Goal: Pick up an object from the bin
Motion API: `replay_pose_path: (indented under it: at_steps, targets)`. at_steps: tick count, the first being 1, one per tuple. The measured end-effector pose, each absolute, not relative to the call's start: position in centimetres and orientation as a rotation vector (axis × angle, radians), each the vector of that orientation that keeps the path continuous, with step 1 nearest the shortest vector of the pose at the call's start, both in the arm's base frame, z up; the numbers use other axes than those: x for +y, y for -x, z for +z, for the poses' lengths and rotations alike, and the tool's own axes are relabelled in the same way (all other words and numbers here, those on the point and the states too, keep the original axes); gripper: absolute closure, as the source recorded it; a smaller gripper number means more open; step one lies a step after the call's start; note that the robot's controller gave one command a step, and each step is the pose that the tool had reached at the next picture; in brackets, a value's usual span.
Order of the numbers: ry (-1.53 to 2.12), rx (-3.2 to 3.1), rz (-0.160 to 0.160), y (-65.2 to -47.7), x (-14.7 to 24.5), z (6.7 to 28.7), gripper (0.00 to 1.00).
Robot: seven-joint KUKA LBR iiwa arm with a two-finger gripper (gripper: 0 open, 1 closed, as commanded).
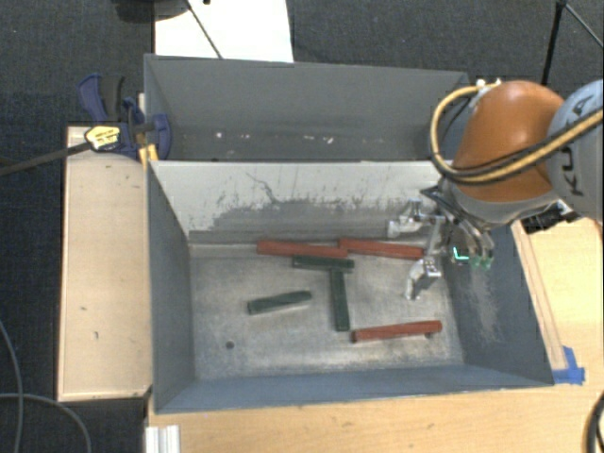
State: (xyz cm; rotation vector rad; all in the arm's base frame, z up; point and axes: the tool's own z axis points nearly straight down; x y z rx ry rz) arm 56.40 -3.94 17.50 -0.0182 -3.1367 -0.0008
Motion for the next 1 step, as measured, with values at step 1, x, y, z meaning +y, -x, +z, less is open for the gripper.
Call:
replay_pose_path:
  at_steps: [1]
  targets:
    - [0.017, -3.144, 0.000, -56.58, -3.93, 17.89, 0.00]
